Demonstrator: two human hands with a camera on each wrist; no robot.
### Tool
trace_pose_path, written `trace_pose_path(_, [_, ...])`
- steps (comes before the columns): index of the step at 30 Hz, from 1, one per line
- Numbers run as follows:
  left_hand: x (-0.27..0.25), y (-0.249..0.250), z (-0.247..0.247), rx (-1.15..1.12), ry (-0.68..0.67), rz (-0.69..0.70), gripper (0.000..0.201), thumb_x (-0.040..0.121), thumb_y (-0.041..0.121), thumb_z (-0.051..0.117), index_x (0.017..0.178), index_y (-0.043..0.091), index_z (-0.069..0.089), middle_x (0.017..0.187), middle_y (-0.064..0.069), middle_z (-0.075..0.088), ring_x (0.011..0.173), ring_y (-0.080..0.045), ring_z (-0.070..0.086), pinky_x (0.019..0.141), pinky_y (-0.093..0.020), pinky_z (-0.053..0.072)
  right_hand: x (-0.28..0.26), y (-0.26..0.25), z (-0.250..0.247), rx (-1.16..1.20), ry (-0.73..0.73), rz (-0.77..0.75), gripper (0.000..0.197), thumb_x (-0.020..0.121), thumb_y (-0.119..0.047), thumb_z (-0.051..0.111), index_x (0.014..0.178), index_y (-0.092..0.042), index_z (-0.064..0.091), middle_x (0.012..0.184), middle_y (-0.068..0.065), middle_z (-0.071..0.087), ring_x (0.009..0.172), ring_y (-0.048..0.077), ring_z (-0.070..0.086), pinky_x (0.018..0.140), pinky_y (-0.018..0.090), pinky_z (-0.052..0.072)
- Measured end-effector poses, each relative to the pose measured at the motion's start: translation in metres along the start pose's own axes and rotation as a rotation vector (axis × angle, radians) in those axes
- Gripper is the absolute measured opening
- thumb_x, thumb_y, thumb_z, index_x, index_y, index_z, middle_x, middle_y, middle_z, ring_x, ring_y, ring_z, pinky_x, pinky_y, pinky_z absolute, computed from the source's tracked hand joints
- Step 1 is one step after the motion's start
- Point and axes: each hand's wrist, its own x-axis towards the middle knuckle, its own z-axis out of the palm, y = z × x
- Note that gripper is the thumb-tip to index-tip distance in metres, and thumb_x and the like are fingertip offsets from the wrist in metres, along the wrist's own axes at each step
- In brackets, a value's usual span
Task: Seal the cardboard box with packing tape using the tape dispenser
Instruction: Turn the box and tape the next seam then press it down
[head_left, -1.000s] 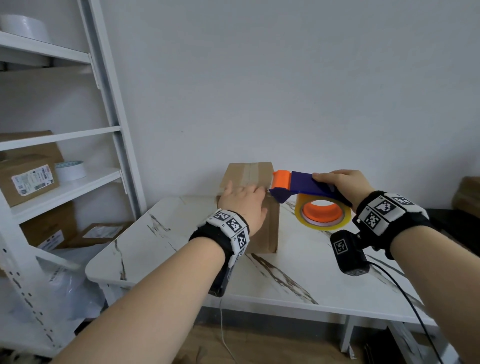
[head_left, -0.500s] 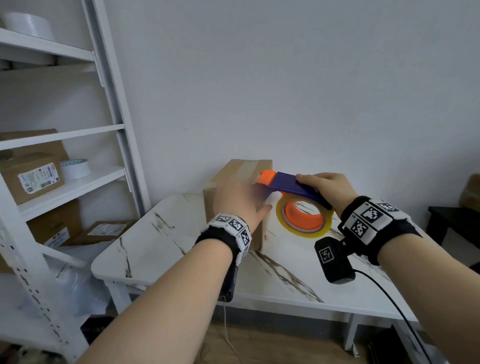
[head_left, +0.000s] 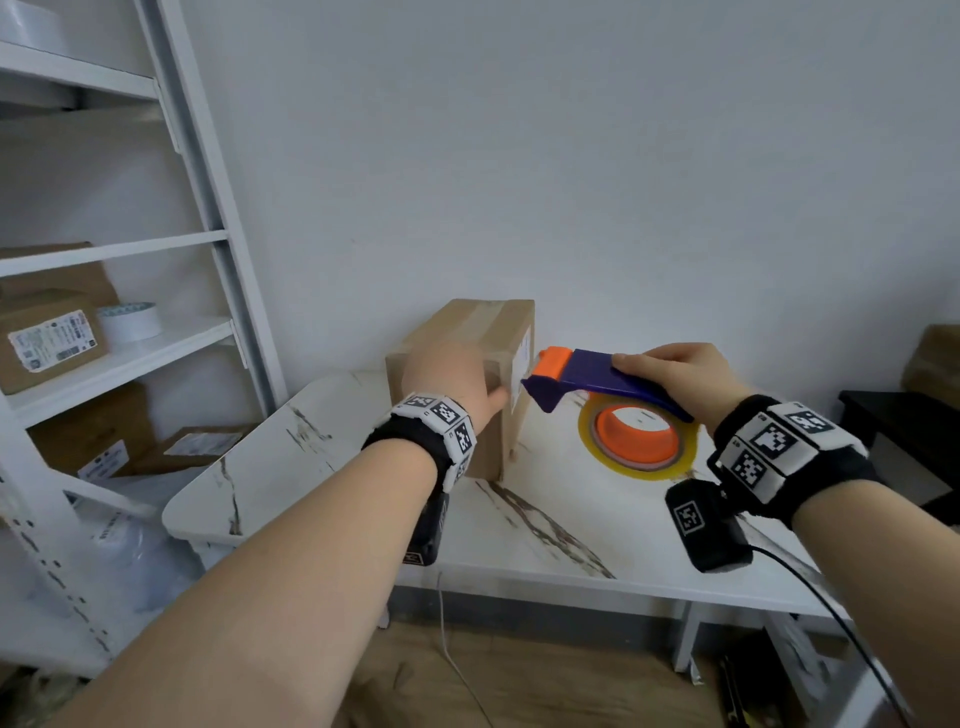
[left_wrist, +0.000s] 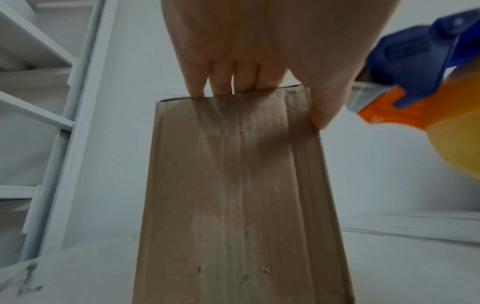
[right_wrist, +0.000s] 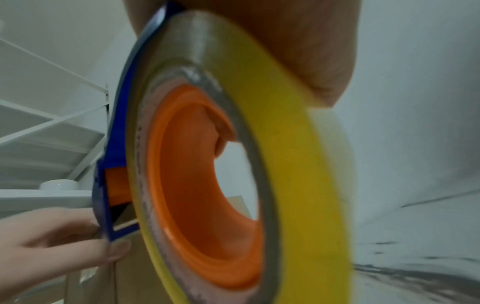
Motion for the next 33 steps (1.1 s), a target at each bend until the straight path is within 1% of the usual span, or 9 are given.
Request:
trace_pose_path(5, [-0.002, -0.002, -0.012, -0.049, -0.09, 0.018, 0.058, 0.078, 0.061, 0.05, 0.112, 0.014, 0.059, 0.11, -0.006, 0.063, 0.105, -0.028, 0.058, 0.088, -0.036, 0.042, 0.0, -0.006, 0.012, -0.085, 0.001, -0.026, 0.026, 0.079, -0.034, 0.071, 0.068, -0.011, 0.066, 0.06, 0.002, 0.057, 0.055, 0.016, 0.05, 0.05, 0.022, 0.037])
trace_pose_path(8, [0.0, -0.004, -0.016, -0.125, -0.099, 0.011, 0.044, 0.087, 0.046, 0.041, 0.104, 0.011, 0.062, 0.107, -0.011, 0.064, 0.1, -0.031, 0.059, 0.081, -0.035, 0.042, 0.0, -0.008, 0.012, -0.123, 0.023, -0.032, 0.028, 0.079, -0.035, 0.07, 0.071, -0.009, 0.069, 0.062, 0.005, 0.057, 0.055, 0.016, 0.05, 0.051, 0.023, 0.038])
trace_pose_path(13, [0.007, -0.001, -0.013, -0.243, -0.092, -0.068, 0.056, 0.095, 0.047, 0.026, 0.065, 0.01, 0.054, 0.064, -0.008, 0.055, 0.069, -0.031, 0.058, 0.061, -0.03, 0.039, 0.003, -0.013, 0.018, -0.197, 0.029, -0.058, 0.028, 0.079, -0.037, 0.07, 0.071, -0.01, 0.069, 0.061, 0.003, 0.057, 0.057, 0.016, 0.05, 0.051, 0.024, 0.038])
trace_pose_path(16, [0.013, 0.007, -0.016, -0.231, -0.099, -0.103, 0.057, 0.094, 0.052, 0.033, 0.055, 0.012, 0.048, 0.055, -0.003, 0.048, 0.055, -0.023, 0.05, 0.057, -0.027, 0.039, 0.004, -0.015, 0.021, -0.219, 0.035, -0.049, 0.028, 0.079, -0.037, 0.07, 0.071, -0.011, 0.068, 0.061, 0.0, 0.057, 0.056, 0.013, 0.05, 0.051, 0.024, 0.037])
trace_pose_path(20, [0.019, 0.016, -0.014, -0.151, -0.133, -0.063, 0.032, 0.095, 0.036, 0.035, 0.073, 0.018, 0.05, 0.079, -0.005, 0.055, 0.074, -0.026, 0.052, 0.087, -0.042, 0.047, 0.006, -0.018, 0.023, -0.252, 0.037, -0.046, 0.03, 0.079, -0.039, 0.069, 0.069, -0.01, 0.067, 0.062, 0.003, 0.057, 0.057, 0.014, 0.05, 0.051, 0.024, 0.037])
trace_pose_path(24, [0.019, 0.013, -0.01, -0.073, -0.106, 0.006, 0.026, 0.097, 0.03, 0.032, 0.079, 0.02, 0.048, 0.08, -0.002, 0.056, 0.078, -0.025, 0.051, 0.098, -0.045, 0.038, 0.009, -0.02, 0.027, -0.269, 0.033, -0.027, 0.035, 0.078, -0.04, 0.069, 0.067, -0.006, 0.067, 0.06, 0.005, 0.054, 0.055, 0.016, 0.048, 0.052, 0.025, 0.036])
trace_pose_path(25, [0.019, 0.011, -0.009, -0.088, -0.105, 0.034, 0.026, 0.098, 0.028, 0.031, 0.082, 0.018, 0.049, 0.08, -0.002, 0.056, 0.077, -0.025, 0.05, 0.097, -0.043, 0.038, 0.01, -0.02, 0.028, -0.272, 0.032, -0.022, 0.036, 0.078, -0.04, 0.069, 0.069, -0.005, 0.068, 0.06, 0.005, 0.054, 0.055, 0.016, 0.047, 0.052, 0.025, 0.035])
trace_pose_path(28, [0.022, 0.008, -0.012, -0.135, -0.145, 0.061, 0.029, 0.099, 0.022, 0.032, 0.097, 0.009, 0.058, 0.081, -0.006, 0.055, 0.075, -0.025, 0.05, 0.067, -0.032, 0.039, 0.011, -0.023, 0.029, -0.288, 0.03, 0.005, 0.036, 0.078, -0.041, 0.069, 0.069, -0.006, 0.067, 0.058, 0.004, 0.052, 0.053, 0.015, 0.047, 0.05, 0.024, 0.035])
trace_pose_path(33, [0.028, 0.012, -0.019, -0.097, -0.241, 0.032, 0.03, 0.098, 0.02, 0.036, 0.109, 0.007, 0.061, 0.1, -0.011, 0.062, 0.09, -0.029, 0.059, 0.072, -0.035, 0.043, 0.016, -0.039, 0.029, -0.401, 0.03, 0.054, 0.037, 0.078, -0.042, 0.068, 0.065, -0.008, 0.059, 0.057, 0.003, 0.05, 0.054, 0.017, 0.045, 0.049, 0.024, 0.033])
